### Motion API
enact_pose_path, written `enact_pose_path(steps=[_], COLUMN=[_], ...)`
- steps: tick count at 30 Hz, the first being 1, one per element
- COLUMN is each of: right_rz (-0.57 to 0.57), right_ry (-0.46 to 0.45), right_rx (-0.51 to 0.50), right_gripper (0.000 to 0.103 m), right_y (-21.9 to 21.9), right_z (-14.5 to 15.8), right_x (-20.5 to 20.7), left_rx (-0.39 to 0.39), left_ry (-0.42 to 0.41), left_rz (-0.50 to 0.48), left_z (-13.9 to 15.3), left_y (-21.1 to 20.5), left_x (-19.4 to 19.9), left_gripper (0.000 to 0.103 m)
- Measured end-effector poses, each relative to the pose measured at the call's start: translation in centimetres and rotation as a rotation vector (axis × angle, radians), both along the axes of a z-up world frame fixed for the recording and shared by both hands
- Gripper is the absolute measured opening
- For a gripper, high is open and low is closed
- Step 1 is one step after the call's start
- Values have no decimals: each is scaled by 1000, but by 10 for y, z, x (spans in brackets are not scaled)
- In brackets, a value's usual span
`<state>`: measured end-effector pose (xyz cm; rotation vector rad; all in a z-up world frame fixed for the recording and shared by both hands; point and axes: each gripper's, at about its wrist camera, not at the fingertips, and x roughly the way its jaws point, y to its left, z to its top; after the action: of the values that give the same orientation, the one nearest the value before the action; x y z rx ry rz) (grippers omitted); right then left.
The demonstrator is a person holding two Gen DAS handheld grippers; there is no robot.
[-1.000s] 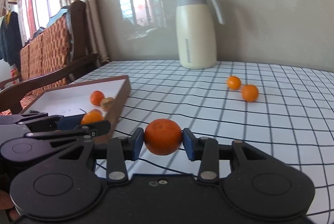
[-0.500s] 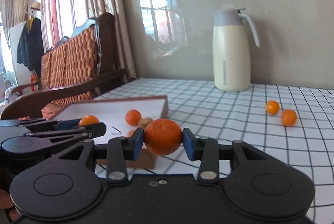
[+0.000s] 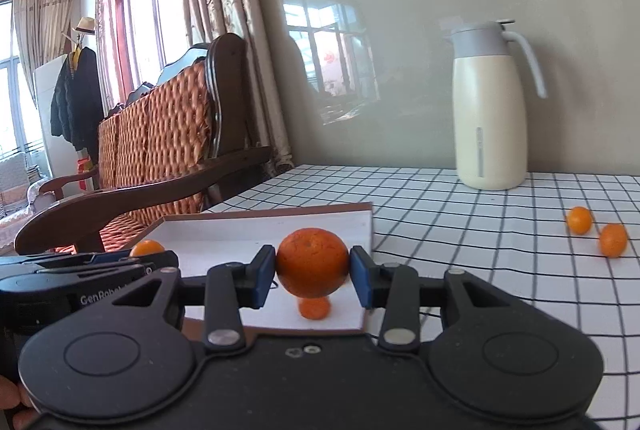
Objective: Organize fruits
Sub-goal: 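Carry both oranges over the cardboard tray and open both tools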
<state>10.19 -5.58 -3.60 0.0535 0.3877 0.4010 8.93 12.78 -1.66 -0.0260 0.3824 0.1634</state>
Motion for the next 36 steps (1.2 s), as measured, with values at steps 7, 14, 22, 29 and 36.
enact_pose_path(steps=[7,14,22,29,36], right_rz=[17,22,13,-7,9], right_ry=[7,20,40,52,78], right_rx=[0,-6,-19,-48,-77], right_gripper=[32,32,32,32,41], right_y=[19,32,41,52,60], right_z=[-2,-4,-10,-5,-17], right_x=[16,34,55,85,98], left_rx=[-14,-31,-54,-59,-73], left_ry=[22,37,55,63,87], left_rz=[64,106,144,162,190], left_z=[-5,-7,-12,-13,-14], left_y=[29,52,68,78,86], left_x=[12,30,54,81,102], left_gripper=[32,32,32,32,33])
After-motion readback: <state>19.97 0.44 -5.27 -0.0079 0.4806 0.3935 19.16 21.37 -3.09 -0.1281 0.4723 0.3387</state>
